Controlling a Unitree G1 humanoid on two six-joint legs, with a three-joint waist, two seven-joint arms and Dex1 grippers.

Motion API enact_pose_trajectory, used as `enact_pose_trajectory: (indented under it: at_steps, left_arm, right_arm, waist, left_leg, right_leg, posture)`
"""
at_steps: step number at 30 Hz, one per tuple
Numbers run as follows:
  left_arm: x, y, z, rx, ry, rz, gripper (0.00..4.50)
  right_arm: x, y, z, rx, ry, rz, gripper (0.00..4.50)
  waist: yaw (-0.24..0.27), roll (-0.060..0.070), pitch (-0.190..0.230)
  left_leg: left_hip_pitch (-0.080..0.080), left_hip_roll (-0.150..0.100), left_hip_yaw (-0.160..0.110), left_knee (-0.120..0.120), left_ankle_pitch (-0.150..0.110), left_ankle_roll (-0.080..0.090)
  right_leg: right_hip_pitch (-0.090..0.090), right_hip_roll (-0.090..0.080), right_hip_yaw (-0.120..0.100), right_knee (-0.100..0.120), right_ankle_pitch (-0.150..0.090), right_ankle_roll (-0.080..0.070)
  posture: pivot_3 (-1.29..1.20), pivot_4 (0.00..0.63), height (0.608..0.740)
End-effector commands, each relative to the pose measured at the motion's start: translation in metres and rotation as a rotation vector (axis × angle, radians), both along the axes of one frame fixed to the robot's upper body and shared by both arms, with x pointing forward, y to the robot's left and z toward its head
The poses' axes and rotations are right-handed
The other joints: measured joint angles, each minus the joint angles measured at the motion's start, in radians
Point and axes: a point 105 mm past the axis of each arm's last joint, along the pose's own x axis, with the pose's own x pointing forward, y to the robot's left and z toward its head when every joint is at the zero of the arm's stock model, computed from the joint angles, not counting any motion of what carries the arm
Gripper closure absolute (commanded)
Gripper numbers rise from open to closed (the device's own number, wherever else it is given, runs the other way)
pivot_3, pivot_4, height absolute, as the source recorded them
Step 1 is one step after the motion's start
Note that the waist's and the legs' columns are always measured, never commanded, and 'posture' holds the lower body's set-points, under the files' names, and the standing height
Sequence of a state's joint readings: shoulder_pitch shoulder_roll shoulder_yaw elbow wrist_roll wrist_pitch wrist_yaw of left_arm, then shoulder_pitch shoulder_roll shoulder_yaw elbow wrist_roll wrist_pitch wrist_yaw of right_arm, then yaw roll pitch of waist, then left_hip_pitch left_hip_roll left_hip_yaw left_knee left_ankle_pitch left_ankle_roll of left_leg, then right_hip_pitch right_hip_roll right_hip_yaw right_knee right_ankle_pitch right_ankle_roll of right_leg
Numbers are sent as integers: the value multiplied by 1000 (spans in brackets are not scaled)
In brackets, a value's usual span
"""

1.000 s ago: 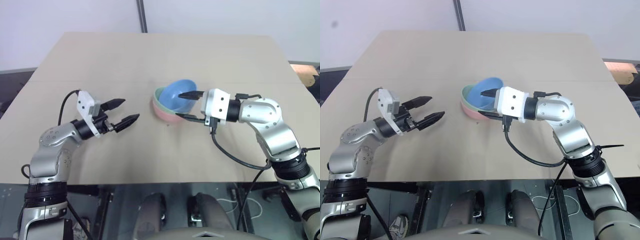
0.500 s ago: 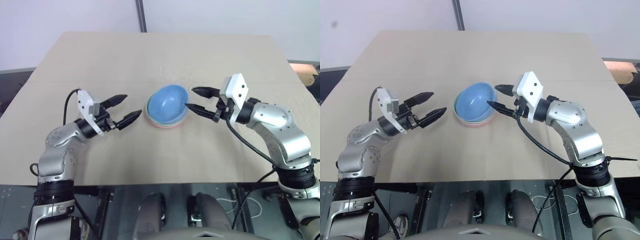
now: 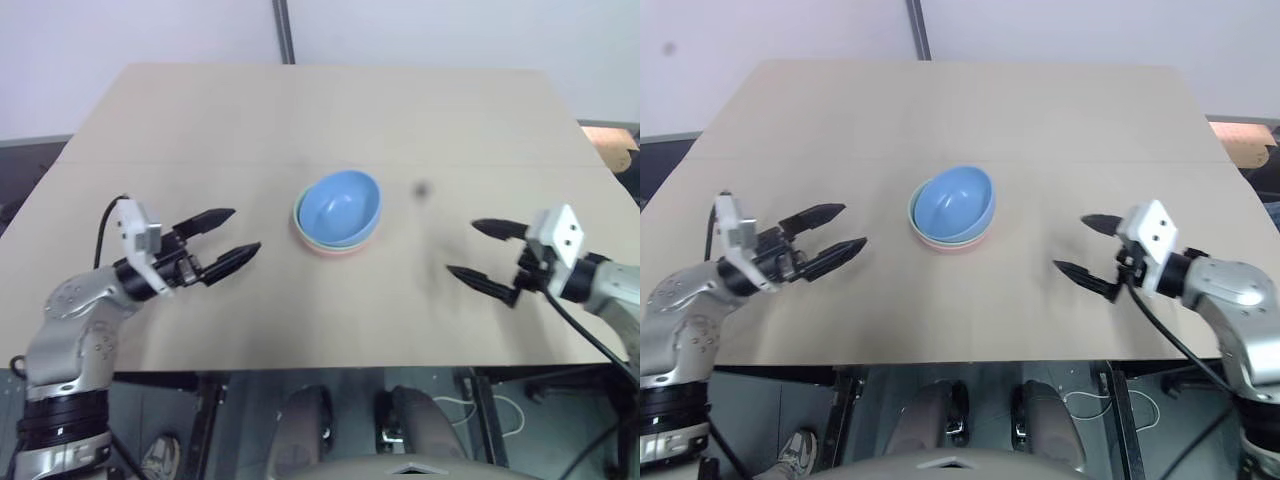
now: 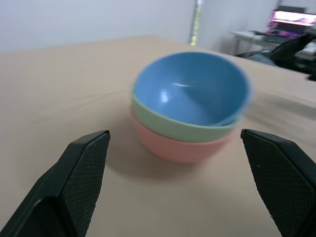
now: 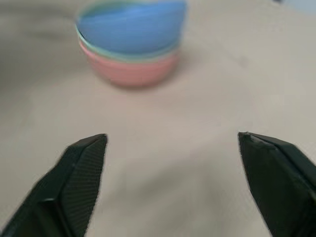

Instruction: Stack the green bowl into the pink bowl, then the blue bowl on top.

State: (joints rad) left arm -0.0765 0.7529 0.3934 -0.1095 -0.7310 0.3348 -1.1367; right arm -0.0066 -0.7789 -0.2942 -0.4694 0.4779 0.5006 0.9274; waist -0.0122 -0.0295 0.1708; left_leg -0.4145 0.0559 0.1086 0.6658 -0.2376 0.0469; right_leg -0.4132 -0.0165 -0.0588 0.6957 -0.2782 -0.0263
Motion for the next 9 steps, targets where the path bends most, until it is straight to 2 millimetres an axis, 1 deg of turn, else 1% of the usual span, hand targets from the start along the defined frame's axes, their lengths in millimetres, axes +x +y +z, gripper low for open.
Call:
enact_pose_trajectory:
  at_steps: [1,2,4,6,9]
  left_arm:
    - [-6,12,19,87,-69,66,0]
    - [-4,18,19,135,-69,122,0]
    - [-12,25,19,159,-34,117,0]
    - [-19,31,21,161,-17,101,0]
    - [-22,39,17,197,18,120,0]
  right_arm:
    - [-12,-18,23,-43,-91,-24,17]
    - [-15,-24,24,-42,-85,-36,17]
    - [-19,-31,26,-47,-72,-48,17]
    - [-21,-34,27,-38,-61,-46,17]
    - [-20,-34,31,-28,-76,-43,17]
  waist:
    - [1,0,0]
    - [2,0,0]
    - [1,1,0]
    - [0,1,0]
    - [2,1,0]
  left_leg:
    - [1,0,0,0,0,0]
    - [1,0,0,0,0,0]
    - [1,0,0,0,0,0]
    - [1,0,0,0,0,0]
    - [1,0,0,0,0,0]
  right_leg:
    - [0,0,0,0,0,0]
    - [1,0,0,0,0,0]
    - [1,0,0,0,0,0]
    - [1,0,0,0,0,0]
    - [1,0,0,0,0,0]
  posture:
    - [0,150,740]
    - [0,150,740]
    - [0,150,740]
    - [0,150,740]
    - [0,150,740]
